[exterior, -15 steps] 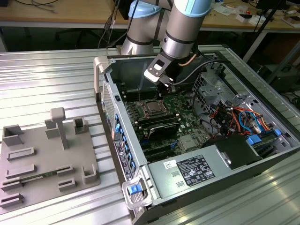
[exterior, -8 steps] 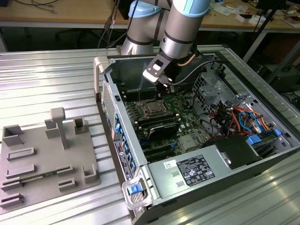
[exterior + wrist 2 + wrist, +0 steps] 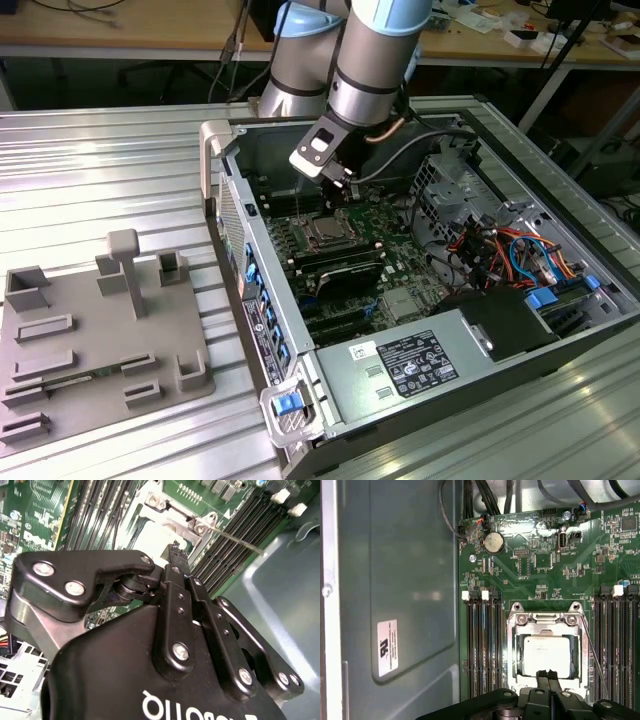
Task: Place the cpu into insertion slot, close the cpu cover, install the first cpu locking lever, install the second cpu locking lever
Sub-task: 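Install the first cpu locking lever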
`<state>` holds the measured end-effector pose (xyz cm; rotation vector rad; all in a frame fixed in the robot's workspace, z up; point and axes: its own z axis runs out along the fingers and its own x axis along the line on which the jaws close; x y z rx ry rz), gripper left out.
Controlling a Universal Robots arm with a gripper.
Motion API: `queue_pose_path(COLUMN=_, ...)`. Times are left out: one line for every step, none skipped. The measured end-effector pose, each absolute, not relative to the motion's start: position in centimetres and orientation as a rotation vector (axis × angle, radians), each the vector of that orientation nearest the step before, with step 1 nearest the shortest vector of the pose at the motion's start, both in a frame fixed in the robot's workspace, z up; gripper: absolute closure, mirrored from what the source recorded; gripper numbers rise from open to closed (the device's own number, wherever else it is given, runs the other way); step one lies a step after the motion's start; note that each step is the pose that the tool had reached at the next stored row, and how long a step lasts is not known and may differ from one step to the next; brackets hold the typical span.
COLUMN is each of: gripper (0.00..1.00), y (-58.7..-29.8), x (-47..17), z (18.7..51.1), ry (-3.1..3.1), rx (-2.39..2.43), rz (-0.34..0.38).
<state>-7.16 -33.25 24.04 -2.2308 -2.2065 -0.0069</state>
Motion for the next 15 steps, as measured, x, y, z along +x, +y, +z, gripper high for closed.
queue_pose_path(gripper=0.89, y=-33.3, x=-7.3, z=24.0, ry=-2.207, rx=-2.230, rz=-0.007)
queue_pose_path(gripper=0.89, y=-33.3, x=-7.3, z=24.1, ry=-2.208, rx=-2.229, rz=-0.006)
queue_pose_path(gripper=0.89, y=-33.3, x=-7.3, z=24.2, ry=-2.208, rx=-2.229, rz=-0.007)
queue_pose_path(gripper=0.89, y=-33.3, x=-7.3, z=24.2, ry=-2.208, rx=-2.229, rz=-0.007)
queue_pose_path(gripper=0.89, y=-33.3, x=-7.3, z=24.3, ry=-2.208, rx=-2.230, rz=-0.007)
queue_pose_path(gripper=0.89, y=-33.3, x=-7.3, z=24.5, ry=-2.208, rx=-2.229, rz=-0.006)
queue_pose_path(gripper=0.89, y=-33.3, x=-7.3, z=24.7, ry=-2.208, rx=-2.230, rz=-0.007)
queue_pose_path(gripper=0.89, y=-33.3, x=-7.3, z=24.9, ry=-2.208, rx=-2.230, rz=-0.006)
queue_pose_path(gripper=0.89, y=-33.3, x=-7.3, z=25.1, ry=-2.208, rx=-2.230, rz=-0.006)
queue_pose_path(gripper=0.89, y=-33.3, x=-7.3, z=25.5, ry=-2.208, rx=-2.230, rz=-0.007)
queue_pose_path(gripper=0.89, y=-33.3, x=-7.3, z=25.7, ry=-2.208, rx=-2.230, rz=-0.006)
queue_pose_path(gripper=0.89, y=-33.3, x=-7.3, z=26.1, ry=-2.208, rx=-2.230, rz=-0.006)
queue_pose_path(gripper=0.89, y=-33.3, x=-7.3, z=26.3, ry=-2.208, rx=-2.230, rz=-0.006)
queue_pose_path(gripper=0.89, y=-33.3, x=-7.3, z=27.1, ry=-2.208, rx=-2.230, rz=-0.007)
queue_pose_path(gripper=0.89, y=-33.3, x=-7.3, z=27.8, ry=-2.208, rx=-2.230, rz=-0.006)
